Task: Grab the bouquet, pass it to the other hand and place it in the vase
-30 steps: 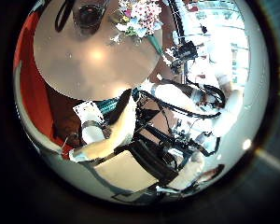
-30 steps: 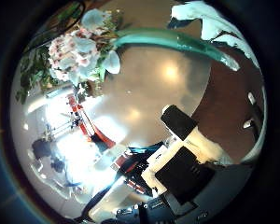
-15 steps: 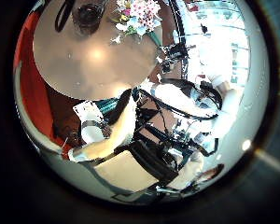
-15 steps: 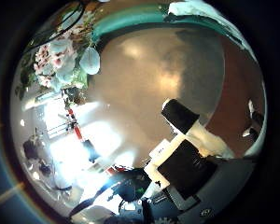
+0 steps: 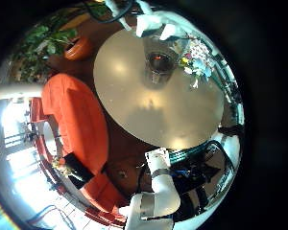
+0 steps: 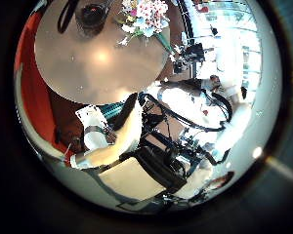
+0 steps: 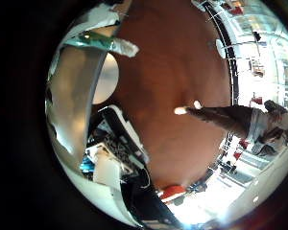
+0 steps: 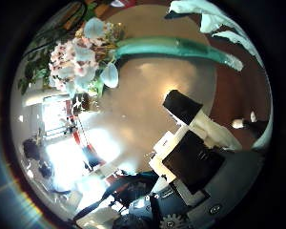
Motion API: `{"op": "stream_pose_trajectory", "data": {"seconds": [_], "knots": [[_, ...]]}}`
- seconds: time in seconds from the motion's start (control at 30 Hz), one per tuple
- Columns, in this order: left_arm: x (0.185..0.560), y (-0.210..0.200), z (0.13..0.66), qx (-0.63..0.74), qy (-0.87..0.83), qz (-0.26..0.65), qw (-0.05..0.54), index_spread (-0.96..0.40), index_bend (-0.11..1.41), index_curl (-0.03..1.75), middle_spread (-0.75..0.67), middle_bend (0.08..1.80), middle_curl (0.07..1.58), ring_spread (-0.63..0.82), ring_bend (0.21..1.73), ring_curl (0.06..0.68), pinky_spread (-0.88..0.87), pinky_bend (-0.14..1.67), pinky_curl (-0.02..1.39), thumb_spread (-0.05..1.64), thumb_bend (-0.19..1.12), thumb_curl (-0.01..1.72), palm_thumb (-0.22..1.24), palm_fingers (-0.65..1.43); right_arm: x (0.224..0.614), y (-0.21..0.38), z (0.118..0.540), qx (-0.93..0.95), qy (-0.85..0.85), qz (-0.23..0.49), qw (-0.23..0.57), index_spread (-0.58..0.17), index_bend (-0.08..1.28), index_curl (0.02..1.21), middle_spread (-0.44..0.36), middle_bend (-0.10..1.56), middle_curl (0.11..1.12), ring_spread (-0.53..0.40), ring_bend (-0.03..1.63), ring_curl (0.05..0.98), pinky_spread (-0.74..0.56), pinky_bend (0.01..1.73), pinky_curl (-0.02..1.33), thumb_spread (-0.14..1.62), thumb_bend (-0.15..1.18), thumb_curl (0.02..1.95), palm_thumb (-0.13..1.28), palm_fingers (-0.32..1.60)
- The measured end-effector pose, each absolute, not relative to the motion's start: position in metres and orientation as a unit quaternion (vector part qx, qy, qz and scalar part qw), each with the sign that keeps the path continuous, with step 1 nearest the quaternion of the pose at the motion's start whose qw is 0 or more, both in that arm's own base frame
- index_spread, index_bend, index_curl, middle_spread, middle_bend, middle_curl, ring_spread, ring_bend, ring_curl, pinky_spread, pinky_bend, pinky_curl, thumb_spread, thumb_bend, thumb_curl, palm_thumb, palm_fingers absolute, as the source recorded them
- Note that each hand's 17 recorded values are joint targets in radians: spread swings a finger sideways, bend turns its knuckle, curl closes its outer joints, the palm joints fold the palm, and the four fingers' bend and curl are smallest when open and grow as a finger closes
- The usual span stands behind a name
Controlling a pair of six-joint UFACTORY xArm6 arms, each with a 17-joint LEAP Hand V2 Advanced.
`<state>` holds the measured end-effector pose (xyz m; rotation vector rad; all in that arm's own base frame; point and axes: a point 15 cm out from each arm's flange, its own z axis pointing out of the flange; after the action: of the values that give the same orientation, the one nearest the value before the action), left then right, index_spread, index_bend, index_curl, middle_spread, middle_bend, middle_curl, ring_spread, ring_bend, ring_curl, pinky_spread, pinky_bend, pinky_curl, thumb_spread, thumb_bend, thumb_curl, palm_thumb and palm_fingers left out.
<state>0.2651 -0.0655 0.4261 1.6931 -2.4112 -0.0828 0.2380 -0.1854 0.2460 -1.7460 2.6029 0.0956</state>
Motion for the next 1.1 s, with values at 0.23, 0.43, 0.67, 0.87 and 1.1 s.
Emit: {"op": "stream_pose_trajectory", "data": {"seconds": [0.23,0.43,0.67,0.87,1.1], "knots": [[0.264,-0.070,0.425,0.571,-0.814,-0.032,0.097,-0.06,0.20,0.45,0.21,0.19,0.34,0.44,0.48,0.157,0.43,0.19,0.28,1.16,-0.02,0.31,0.28,0.33,0.252,-0.192,0.232,-0.554,0.832,0.035,0.002,-0.415,0.35,0.53,-0.247,0.63,0.52,-0.255,0.93,0.391,-0.10,0.79,0.11,1.01,-0.02,0.47,0.66,0.37],[0.264,-0.071,0.427,0.573,-0.813,-0.031,0.095,-0.06,0.20,0.46,0.21,0.19,0.34,0.44,0.48,0.156,0.43,0.19,0.28,1.16,-0.02,0.31,0.28,0.33,0.269,-0.196,0.200,-0.561,0.824,0.081,-0.015,-0.399,0.33,0.51,-0.192,0.56,0.49,-0.201,0.87,0.362,-0.01,0.75,0.09,1.01,-0.02,0.47,0.68,0.34],[0.262,-0.070,0.426,0.573,-0.813,-0.035,0.098,-0.06,0.20,0.46,0.21,0.19,0.34,0.44,0.48,0.156,0.43,0.19,0.28,1.16,-0.02,0.31,0.28,0.33,0.284,-0.201,0.170,-0.553,0.826,0.106,-0.027,-0.387,0.34,0.50,-0.157,0.54,0.48,-0.167,0.83,0.338,0.04,0.69,0.06,1.02,-0.02,0.47,0.69,0.38],[0.264,-0.071,0.427,0.575,-0.811,-0.035,0.097,-0.06,0.20,0.46,0.21,0.19,0.34,0.44,0.48,0.155,0.43,0.19,0.28,1.16,-0.02,0.31,0.28,0.33,0.288,-0.202,0.161,-0.555,0.825,0.105,-0.031,-0.388,0.35,0.49,-0.222,0.57,0.48,-0.207,0.87,0.342,0.01,0.64,0.03,1.02,-0.02,0.47,0.71,0.50],[0.266,-0.077,0.429,0.574,-0.813,-0.036,0.096,-0.06,0.20,0.46,0.21,0.19,0.34,0.44,0.48,0.155,0.43,0.19,0.28,1.16,-0.02,0.31,0.28,0.33,0.295,-0.194,0.157,-0.565,0.817,0.109,-0.037,-0.413,0.38,0.52,-0.332,0.61,0.51,-0.289,0.96,0.373,-0.16,0.71,0.01,1.01,-0.02,0.48,0.74,0.77]]}}
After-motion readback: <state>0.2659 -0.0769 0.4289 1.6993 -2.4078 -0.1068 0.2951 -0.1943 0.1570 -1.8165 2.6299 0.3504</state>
